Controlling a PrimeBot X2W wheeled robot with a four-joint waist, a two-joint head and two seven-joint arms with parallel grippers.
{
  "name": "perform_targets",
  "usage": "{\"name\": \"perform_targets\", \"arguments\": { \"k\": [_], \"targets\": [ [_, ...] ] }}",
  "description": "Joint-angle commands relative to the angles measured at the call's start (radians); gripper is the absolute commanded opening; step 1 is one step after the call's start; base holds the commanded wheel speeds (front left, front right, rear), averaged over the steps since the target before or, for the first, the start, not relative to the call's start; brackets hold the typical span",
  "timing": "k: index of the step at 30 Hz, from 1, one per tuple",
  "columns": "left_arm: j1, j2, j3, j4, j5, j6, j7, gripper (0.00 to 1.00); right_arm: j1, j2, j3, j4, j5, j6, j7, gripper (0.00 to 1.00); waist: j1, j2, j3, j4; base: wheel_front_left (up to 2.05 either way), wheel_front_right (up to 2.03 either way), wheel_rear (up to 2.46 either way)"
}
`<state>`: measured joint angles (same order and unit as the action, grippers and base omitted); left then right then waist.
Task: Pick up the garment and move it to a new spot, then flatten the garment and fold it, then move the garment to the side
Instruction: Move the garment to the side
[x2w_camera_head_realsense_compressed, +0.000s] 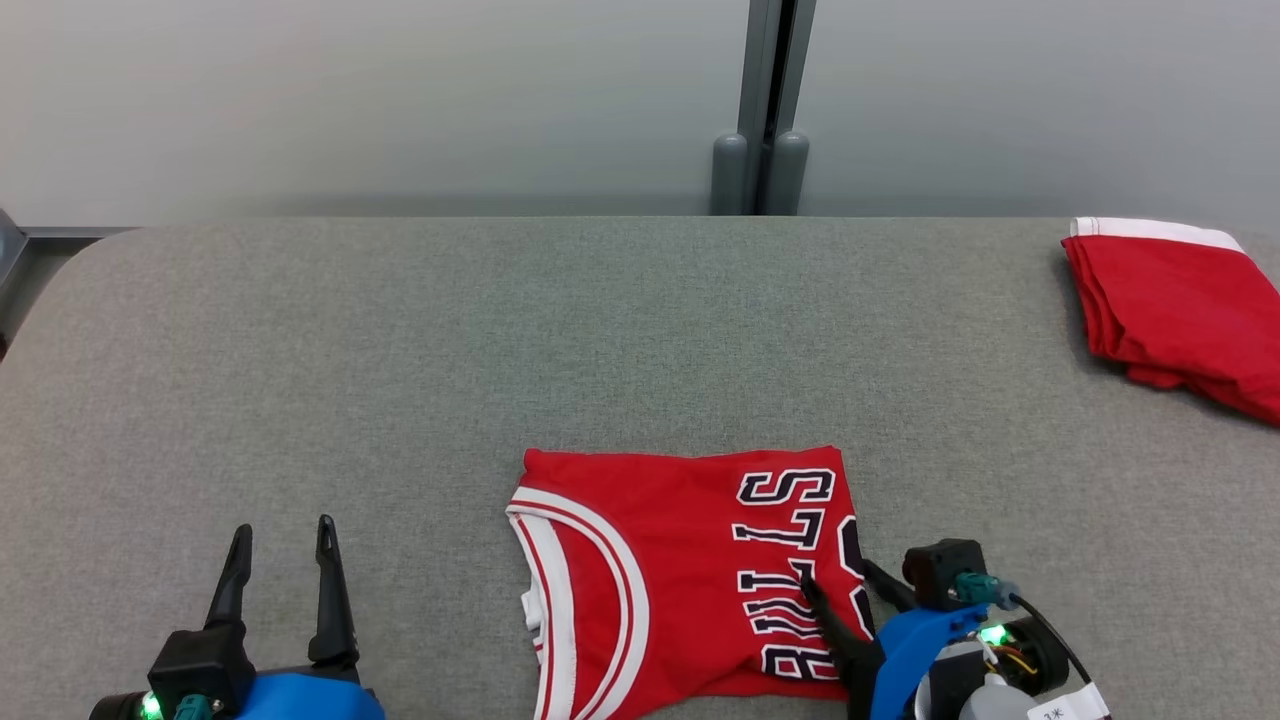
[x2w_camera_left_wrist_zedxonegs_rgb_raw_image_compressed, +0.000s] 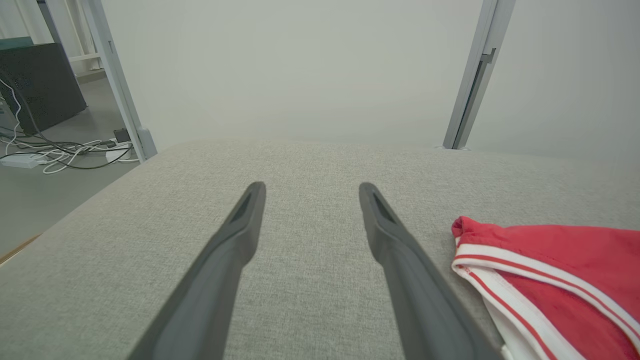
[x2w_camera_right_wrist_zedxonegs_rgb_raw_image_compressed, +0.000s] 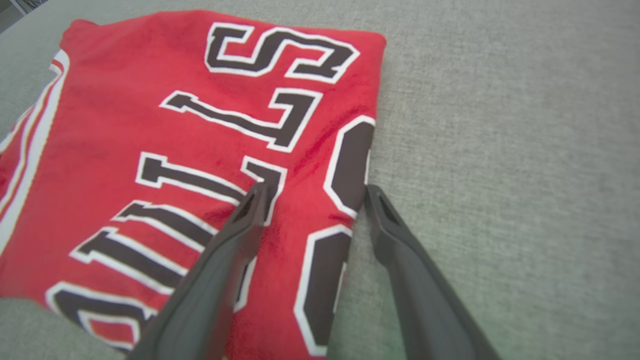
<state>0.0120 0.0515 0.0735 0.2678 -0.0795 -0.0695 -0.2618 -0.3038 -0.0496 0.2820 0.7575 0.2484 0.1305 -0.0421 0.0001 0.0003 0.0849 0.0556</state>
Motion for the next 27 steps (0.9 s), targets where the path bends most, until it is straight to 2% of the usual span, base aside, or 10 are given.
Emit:
{"name": "perform_targets", "arguments": {
  "k": [1, 7, 8, 9, 10, 13, 19, 27],
  "targets": [
    [-0.022, -0.001, -0.005, 0.002, -0.003, 0.005, -0.004, 1.00, 0.003, -0.002, 0.018, 0.009, 0.008, 0.000, -0.005, 1.00, -0.0001, -0.0003, 0.000, -0.002, 0.00, 0.00, 0.00],
    [-0.033, -0.001, -0.015, 0.004, -0.012, 0.006, -0.004, 1.00, 0.007, 0.000, 0.123, 0.052, 0.125, 0.001, -0.024, 1.00, -0.0001, -0.0003, 0.007, -0.001, 0.00, 0.00, 0.00],
    [-0.036, -0.001, -0.017, 0.004, -0.014, 0.007, -0.004, 1.00, -0.002, 0.000, 0.133, 0.059, 0.142, 0.001, -0.034, 0.80, -0.0001, -0.0003, 0.008, -0.001, 0.00, 0.00, 0.00],
    [-0.039, -0.001, -0.019, 0.004, -0.017, 0.007, -0.004, 1.00, -0.016, 0.000, 0.140, 0.062, 0.149, 0.001, -0.052, 0.42, -0.0001, -0.0003, 0.010, 0.000, 0.00, 0.00, 0.00],
    [-0.041, -0.001, -0.020, 0.004, -0.017, 0.008, -0.004, 1.00, -0.030, 0.000, 0.143, 0.064, 0.158, 0.000, -0.074, 0.00, -0.0001, -0.0003, 0.011, 0.001, 0.00, 0.00, 0.00],
    [-0.036, -0.001, -0.021, 0.000, -0.024, 0.010, -0.004, 1.00, -0.092, -0.002, 0.142, 0.096, 0.127, 0.000, -0.133, 0.00, -0.0001, -0.0003, 0.013, 0.000, 0.00, 0.00, 0.00],
    [-0.045, -0.001, -0.032, -0.041, -0.026, 0.012, -0.004, 1.00, -0.246, -0.014, 0.135, 0.169, 0.044, 0.000, -0.177, 0.00, -0.0001, -0.0003, 0.028, 0.008, 0.00, 0.00, 0.00],
    [-0.090, -0.002, -0.042, -0.126, -0.032, 0.017, -0.004, 1.00, -0.473, -0.132, 0.205, 0.181, -0.024, 0.000, -0.172, 0.00, -0.0001, -0.0003, 0.117, 0.011, 0.00, 0.00, 0.00]
  ]
}}
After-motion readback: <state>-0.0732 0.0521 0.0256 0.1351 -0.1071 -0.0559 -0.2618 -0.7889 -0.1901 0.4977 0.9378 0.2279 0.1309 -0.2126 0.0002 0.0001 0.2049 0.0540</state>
